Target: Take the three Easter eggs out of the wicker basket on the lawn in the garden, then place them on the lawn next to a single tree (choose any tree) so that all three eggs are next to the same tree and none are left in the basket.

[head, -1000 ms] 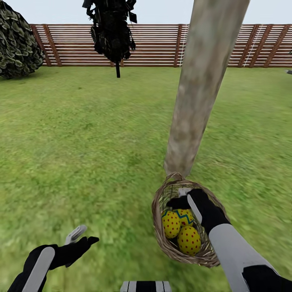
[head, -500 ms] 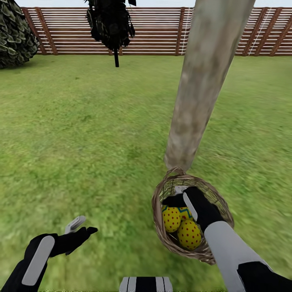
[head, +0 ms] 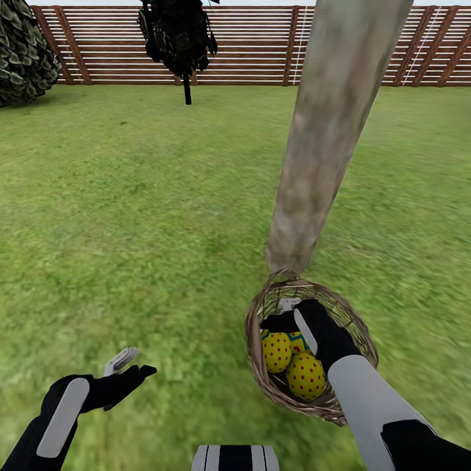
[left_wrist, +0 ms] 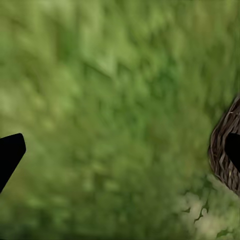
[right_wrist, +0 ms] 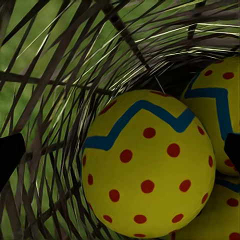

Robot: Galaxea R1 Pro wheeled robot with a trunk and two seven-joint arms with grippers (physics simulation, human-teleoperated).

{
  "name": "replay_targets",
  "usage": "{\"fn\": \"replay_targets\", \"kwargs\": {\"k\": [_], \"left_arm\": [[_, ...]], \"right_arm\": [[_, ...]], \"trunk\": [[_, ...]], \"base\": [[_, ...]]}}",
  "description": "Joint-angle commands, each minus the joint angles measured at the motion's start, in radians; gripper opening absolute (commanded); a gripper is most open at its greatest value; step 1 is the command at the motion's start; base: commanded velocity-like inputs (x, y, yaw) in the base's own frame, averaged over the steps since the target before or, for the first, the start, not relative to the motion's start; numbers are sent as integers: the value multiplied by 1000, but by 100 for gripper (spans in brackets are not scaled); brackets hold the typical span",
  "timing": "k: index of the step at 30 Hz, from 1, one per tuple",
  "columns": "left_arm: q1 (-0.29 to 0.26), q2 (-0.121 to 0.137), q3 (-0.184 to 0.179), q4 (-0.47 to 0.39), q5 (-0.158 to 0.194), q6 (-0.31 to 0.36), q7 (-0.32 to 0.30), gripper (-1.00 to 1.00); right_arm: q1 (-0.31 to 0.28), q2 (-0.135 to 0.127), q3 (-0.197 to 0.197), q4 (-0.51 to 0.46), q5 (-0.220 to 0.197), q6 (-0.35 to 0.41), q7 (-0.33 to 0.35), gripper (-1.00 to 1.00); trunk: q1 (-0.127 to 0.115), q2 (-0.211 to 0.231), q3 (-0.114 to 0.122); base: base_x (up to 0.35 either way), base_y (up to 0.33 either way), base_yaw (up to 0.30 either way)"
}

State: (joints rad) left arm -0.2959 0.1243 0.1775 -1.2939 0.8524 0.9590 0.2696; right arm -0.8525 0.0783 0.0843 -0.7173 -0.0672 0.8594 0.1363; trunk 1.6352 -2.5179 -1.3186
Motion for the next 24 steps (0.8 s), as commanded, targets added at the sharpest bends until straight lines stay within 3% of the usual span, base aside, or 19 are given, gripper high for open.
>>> {"fn": "replay_targets", "kwargs": {"k": [1, 5, 7, 12, 24], "left_arm": [[0, 0, 1, -1, 10, 3, 9, 100], [0, 0, 0, 0, 10, 0, 9, 100], [12, 11, 2, 12, 9, 0, 8, 100], [40, 12, 2, 33, 9, 0, 8, 100], [41, 12, 2, 33, 9, 0, 8, 100]], "right_arm": [[0, -1, 1, -1, -6, 4, -3, 100], [1, -2, 0, -2, -6, 2, -2, 100], [-8, -6, -4, -8, -2, -9, -7, 100], [-9, -6, -4, -7, -2, -10, -7, 100], [-9, -6, -4, -7, -2, -10, -7, 100]], "trunk": [[0, 0, -1], [2, -1, -16], [2, -1, -16], [2, -1, -16], [2, -1, -16]], "base": [[0, 0, 0], [0, 0, 0], [0, 0, 0], [0, 0, 0], [0, 0, 0]]}}
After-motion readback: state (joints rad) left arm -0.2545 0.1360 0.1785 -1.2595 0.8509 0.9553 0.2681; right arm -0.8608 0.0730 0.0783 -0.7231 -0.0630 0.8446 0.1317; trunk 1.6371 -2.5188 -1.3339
